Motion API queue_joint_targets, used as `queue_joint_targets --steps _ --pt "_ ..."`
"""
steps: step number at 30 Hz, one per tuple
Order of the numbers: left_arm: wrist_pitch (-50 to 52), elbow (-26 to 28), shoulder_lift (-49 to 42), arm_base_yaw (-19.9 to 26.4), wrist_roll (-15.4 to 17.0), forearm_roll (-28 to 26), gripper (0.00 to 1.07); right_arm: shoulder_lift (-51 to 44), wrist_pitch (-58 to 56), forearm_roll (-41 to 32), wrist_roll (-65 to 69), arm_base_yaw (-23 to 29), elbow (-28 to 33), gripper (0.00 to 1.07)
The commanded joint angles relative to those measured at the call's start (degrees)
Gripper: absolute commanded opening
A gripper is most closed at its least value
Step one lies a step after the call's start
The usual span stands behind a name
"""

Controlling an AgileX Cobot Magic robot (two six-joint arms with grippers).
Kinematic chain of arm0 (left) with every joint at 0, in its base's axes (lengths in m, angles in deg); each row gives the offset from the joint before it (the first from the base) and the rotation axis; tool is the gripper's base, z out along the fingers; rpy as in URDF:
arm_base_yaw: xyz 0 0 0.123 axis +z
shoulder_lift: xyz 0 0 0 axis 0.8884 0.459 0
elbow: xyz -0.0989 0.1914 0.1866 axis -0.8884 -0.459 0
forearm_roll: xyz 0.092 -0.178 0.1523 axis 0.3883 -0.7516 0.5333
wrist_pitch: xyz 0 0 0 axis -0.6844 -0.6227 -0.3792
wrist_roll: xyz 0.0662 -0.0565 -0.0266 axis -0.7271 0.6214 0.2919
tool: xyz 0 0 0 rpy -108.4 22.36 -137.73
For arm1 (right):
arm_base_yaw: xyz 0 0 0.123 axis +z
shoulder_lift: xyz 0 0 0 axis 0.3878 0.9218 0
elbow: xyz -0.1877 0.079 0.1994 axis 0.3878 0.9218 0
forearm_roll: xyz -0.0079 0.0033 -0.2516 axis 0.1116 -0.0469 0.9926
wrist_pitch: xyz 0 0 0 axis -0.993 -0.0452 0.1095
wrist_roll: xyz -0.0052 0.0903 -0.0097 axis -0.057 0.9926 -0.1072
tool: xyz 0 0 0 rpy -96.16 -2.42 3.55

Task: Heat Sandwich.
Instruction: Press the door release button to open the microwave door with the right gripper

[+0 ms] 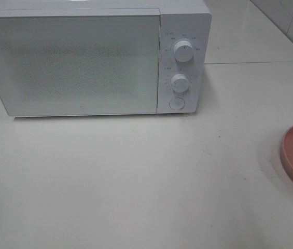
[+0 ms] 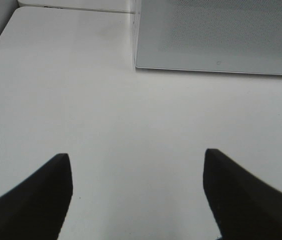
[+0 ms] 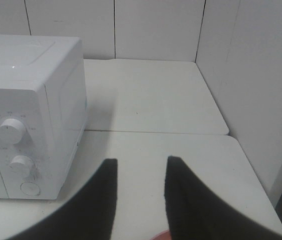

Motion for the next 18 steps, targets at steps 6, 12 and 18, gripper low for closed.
queue_joint_targets --steps 6,12,18 --pt "0.5 -0.1 -1.4 0.3 0.1 0.0 0.70 8.7 10.1 -3.3 -0.4 0.1 -0.2 0.00" --pt "0.5 -0.1 -1.4 0.3 0.1 0.0 0.70 15.0 16.6 -4.5 -0.1 0.1 -0.2 0.00" --pt "0.5 -0.1 -1.4 0.3 0.1 0.0 0.70 21.7 20.3 -4.5 1.7 0.2 -0.2 0.00"
